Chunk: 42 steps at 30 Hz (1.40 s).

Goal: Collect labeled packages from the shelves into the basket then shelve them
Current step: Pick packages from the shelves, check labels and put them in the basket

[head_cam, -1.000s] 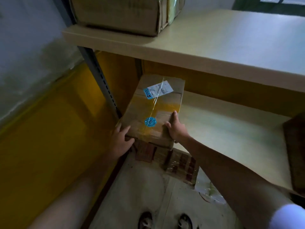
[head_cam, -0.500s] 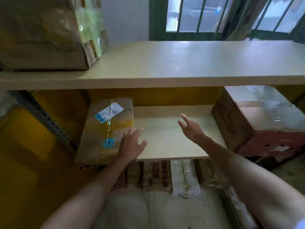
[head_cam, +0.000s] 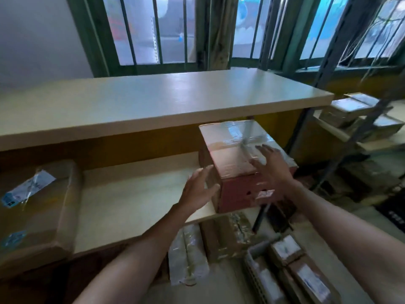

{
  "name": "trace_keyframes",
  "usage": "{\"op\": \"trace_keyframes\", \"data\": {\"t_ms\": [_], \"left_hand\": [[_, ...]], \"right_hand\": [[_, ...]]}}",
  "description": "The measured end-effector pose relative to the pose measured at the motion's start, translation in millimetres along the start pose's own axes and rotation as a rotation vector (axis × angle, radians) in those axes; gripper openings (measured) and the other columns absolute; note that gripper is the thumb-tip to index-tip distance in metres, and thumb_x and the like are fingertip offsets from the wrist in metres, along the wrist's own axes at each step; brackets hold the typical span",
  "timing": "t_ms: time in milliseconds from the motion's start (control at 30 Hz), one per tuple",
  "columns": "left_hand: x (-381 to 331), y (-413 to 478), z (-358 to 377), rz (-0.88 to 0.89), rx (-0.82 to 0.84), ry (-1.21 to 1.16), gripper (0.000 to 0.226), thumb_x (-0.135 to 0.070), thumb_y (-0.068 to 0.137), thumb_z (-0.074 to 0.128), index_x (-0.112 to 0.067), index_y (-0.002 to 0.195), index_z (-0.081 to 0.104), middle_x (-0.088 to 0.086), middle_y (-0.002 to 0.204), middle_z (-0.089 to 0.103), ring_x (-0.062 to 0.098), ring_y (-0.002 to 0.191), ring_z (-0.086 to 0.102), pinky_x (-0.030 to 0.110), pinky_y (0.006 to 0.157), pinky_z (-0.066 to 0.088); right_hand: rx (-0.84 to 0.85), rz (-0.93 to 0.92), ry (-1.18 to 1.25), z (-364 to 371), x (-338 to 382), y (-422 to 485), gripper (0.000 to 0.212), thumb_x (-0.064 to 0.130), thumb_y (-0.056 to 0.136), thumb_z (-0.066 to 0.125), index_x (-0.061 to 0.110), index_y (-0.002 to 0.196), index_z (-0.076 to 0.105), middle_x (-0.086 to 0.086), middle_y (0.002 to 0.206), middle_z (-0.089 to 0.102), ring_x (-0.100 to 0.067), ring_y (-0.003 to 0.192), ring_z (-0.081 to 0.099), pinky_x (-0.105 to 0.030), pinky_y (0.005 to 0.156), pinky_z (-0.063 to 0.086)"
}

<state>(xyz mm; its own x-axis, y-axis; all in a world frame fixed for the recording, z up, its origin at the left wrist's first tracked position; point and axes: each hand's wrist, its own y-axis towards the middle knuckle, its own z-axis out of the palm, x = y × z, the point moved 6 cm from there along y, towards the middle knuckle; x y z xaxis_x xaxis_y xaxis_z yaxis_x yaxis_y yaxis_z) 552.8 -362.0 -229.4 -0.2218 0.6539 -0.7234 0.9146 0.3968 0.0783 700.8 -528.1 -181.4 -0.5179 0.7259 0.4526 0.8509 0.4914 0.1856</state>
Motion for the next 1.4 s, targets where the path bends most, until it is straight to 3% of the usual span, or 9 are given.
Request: {"op": "trace_keyframes", "data": {"t_ms": [333, 500, 700, 833, 933, 1067, 1133, 1267, 1400], "left_hand": [[-6.8, 22.1, 60.9, -0.13, -0.056, -0.067, 0.06, -0.028, 0.084, 0.062, -0.036, 0.133, 0.028, 0.007, 0.128, 0.052, 0.025, 0.106, 0.056, 0.038, 0.085, 0.049], [-1.7, 26.9, 65.2, -0.141, -0.072, -0.114, 0.059, -0.023, 0.085, 0.064, -0.031, 0.132, 0.029, 0.008, 0.124, 0.059, 0.024, 0.101, 0.061, 0.027, 0.08, 0.046], [6.3, -7.3, 56.3, -0.145, -0.14, -0.172, 0.087, -0.017, 0.075, 0.075, -0.035, 0.139, 0.019, 0.001, 0.138, 0.048, 0.021, 0.121, 0.05, 0.031, 0.097, 0.042], [36.0, -52.2, 31.9, -0.204, -0.123, -0.056, 0.127, -0.047, 0.051, 0.085, -0.042, 0.141, -0.004, -0.008, 0.15, 0.027, 0.01, 0.131, 0.033, 0.035, 0.102, 0.037], [65.1, -78.2, 15.7, -0.304, -0.173, 0.052, 0.128, -0.037, 0.053, 0.087, -0.032, 0.145, -0.002, -0.004, 0.152, 0.025, 0.022, 0.135, 0.03, 0.04, 0.101, 0.032], [84.7, -95.4, 2.2, -0.396, -0.174, 0.079, 0.124, -0.033, 0.054, 0.088, -0.025, 0.147, 0.006, 0.002, 0.152, 0.025, 0.032, 0.137, 0.025, 0.046, 0.105, 0.029], [81.4, -99.8, -8.8, -0.332, -0.232, 0.032, 0.123, -0.034, 0.051, 0.089, -0.023, 0.146, 0.011, 0.002, 0.147, 0.036, 0.029, 0.133, 0.034, 0.048, 0.103, 0.036], [68.0, -124.4, -12.6, -0.166, -0.243, -0.285, 0.091, -0.052, 0.044, 0.087, -0.048, 0.123, 0.042, -0.016, 0.115, 0.064, 0.006, 0.107, 0.061, 0.023, 0.083, 0.053], [75.9, -148.1, -19.1, -0.248, -0.366, -0.484, 0.093, -0.051, 0.042, 0.086, -0.039, 0.126, 0.047, -0.016, 0.108, 0.066, -0.006, 0.095, 0.062, 0.007, 0.068, 0.049]], "right_hand": [[0.176, 0.126, 0.004, 12.2, -122.4, 21.9, 0.097, 0.058, 0.062, 0.076, 0.026, 0.142, 0.032, -0.004, 0.144, 0.02, -0.031, 0.126, 0.024, -0.043, 0.106, 0.032], [0.277, 0.155, 0.103, 21.0, -135.8, 37.2, 0.114, 0.058, 0.053, 0.081, 0.033, 0.146, 0.019, -0.012, 0.139, 0.025, -0.033, 0.129, 0.032, -0.042, 0.107, 0.035], [0.227, 0.018, 0.184, 13.7, -126.1, 28.8, 0.099, 0.053, 0.053, 0.082, 0.033, 0.14, 0.039, -0.003, 0.105, 0.043, -0.023, 0.103, 0.048, -0.028, 0.084, 0.039], [0.232, -0.061, 0.256, 9.9, -96.0, 25.0, 0.088, 0.06, 0.052, 0.075, 0.03, 0.132, 0.052, -0.006, 0.103, 0.05, -0.018, 0.095, 0.048, -0.019, 0.079, 0.035], [0.174, -0.209, 0.269, -0.1, -54.5, 24.7, 0.074, 0.057, 0.064, 0.072, 0.016, 0.125, 0.06, -0.009, 0.105, 0.064, -0.011, 0.092, 0.051, -0.004, 0.07, 0.03], [0.147, -0.312, 0.327, -23.8, -16.3, 17.0, 0.071, 0.065, 0.068, 0.058, 0.014, 0.117, 0.066, -0.001, 0.098, 0.071, -0.011, 0.086, 0.066, -0.017, 0.071, 0.047], [0.208, -0.358, 0.342, -36.9, -4.0, 8.4, 0.068, 0.066, 0.068, 0.054, 0.02, 0.116, 0.067, 0.01, 0.095, 0.068, 0.004, 0.075, 0.063, -0.008, 0.067, 0.048], [0.341, -0.345, 0.45, -47.5, 14.7, -9.5, 0.037, 0.062, 0.074, 0.053, 0.044, 0.103, 0.064, 0.015, 0.097, 0.069, 0.012, 0.08, 0.063, -0.007, 0.069, 0.049], [0.301, -0.231, 0.698, -51.1, 29.0, -30.1, 0.049, 0.065, 0.077, 0.05, 0.047, 0.122, 0.052, 0.018, 0.121, 0.059, -0.001, 0.107, 0.057, -0.014, 0.078, 0.043]]}}
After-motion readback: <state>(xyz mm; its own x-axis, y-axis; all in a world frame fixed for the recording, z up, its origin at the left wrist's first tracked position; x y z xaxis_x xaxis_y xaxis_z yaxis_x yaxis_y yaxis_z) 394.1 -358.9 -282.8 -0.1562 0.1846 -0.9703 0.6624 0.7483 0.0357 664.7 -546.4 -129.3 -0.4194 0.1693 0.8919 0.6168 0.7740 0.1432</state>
